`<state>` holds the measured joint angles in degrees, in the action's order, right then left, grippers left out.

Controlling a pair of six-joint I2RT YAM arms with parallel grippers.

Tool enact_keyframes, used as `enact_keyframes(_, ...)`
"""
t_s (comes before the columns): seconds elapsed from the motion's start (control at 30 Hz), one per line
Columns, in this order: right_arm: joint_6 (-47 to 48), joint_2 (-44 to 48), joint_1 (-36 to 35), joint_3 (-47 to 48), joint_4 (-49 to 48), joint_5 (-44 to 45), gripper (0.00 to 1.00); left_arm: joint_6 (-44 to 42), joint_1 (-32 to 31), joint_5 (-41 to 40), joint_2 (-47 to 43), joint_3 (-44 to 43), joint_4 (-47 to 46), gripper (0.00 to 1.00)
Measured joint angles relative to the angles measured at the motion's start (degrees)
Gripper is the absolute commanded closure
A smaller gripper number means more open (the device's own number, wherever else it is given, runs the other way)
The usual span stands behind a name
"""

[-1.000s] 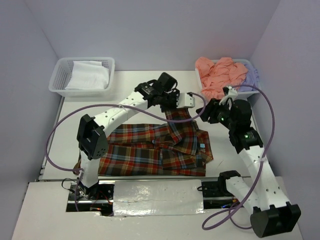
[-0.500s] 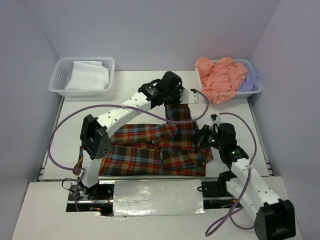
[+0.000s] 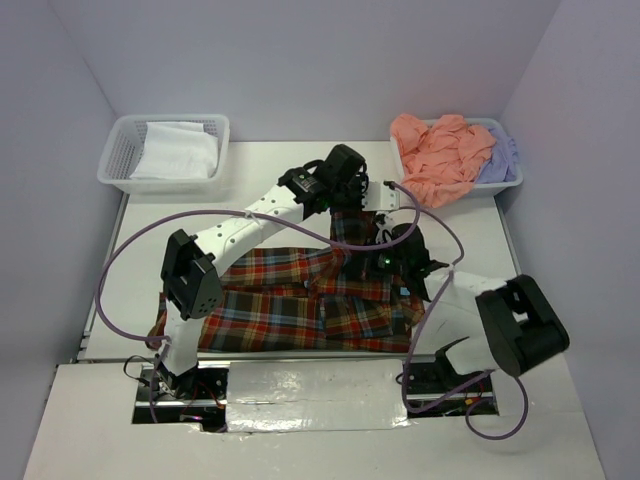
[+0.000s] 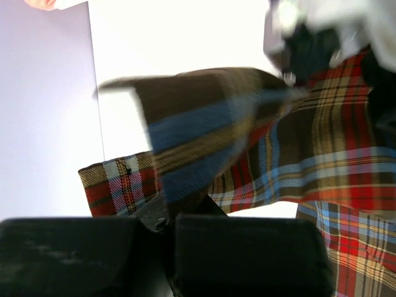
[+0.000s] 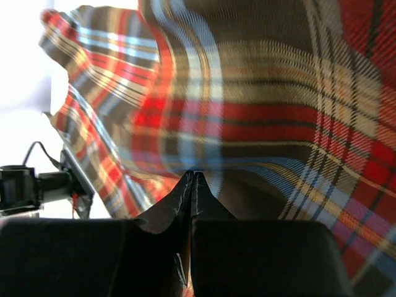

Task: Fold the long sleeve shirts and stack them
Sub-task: Fold the shirt

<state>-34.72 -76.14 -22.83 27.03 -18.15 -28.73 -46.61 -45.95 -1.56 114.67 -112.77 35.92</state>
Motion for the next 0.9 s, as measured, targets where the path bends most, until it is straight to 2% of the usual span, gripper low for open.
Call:
enact_keyframes(0.13,0.3,-6.0,-1.9,0.8,-2.2,1.0,1.00,0.2,0.0,0.3,0.0,0.1,0.1,0.97)
enact_keyframes(0.4,2.8,-12.4,-3.3,6.6,0.6,10.4,1.00,2.1,0.0,2.8,0.0,0.1,2.6,0.97)
enact_keyframes(0.47,4.0,-11.1,-3.3,6.5,2.6,11.8,0.94,2.5,0.0,3.7,0.0,0.0,4.3,0.97)
enact_keyframes(0.57,5.8,-5.0,-3.3,5.0,6.2,12.8,0.80,3.5,0.0,4.9,0.0,0.1,7.2,0.97)
enact_keyframes(0.67,7.7,6.3,-2.6,3.9,11.6,13.1,0.71,3.6,-0.1,5.3,0.0,0.1,9.6,0.95)
enact_keyframes(0.77,9.7,18.0,-0.1,4.3,16.4,12.2,0.67,3.6,-0.9,5.5,0.0,0.2,11.7,0.92)
enact_keyframes(0.9,11.9,27.0,5.0,5.1,29.2,13.0,0.64,4.9,-3.1,7.3,0.0,1.3,12.2,0.90)
